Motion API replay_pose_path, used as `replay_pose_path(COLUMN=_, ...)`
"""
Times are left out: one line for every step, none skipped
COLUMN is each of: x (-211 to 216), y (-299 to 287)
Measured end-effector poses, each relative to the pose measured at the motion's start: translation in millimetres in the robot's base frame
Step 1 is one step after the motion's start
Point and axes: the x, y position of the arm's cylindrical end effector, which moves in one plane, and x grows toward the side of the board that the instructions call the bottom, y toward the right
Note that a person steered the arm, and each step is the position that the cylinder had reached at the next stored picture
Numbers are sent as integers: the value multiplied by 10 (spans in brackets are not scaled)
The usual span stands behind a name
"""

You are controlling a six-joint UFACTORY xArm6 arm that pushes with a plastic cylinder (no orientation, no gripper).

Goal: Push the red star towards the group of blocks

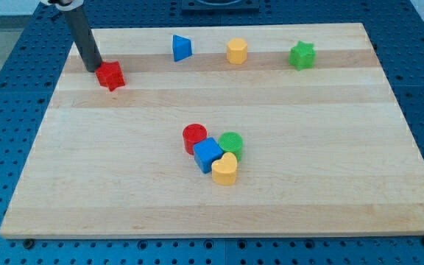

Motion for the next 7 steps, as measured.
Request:
replay_pose_path(x=121, y=206)
replay_pose_path(x=208, y=318)
replay_pose_path(x=482, y=579)
replay_pose_path(x=668, y=700)
replay_pose_path(x=858, y=910)
replay_pose_path(x=949, y=1021)
replay_pose_path(x=1106, y=1246)
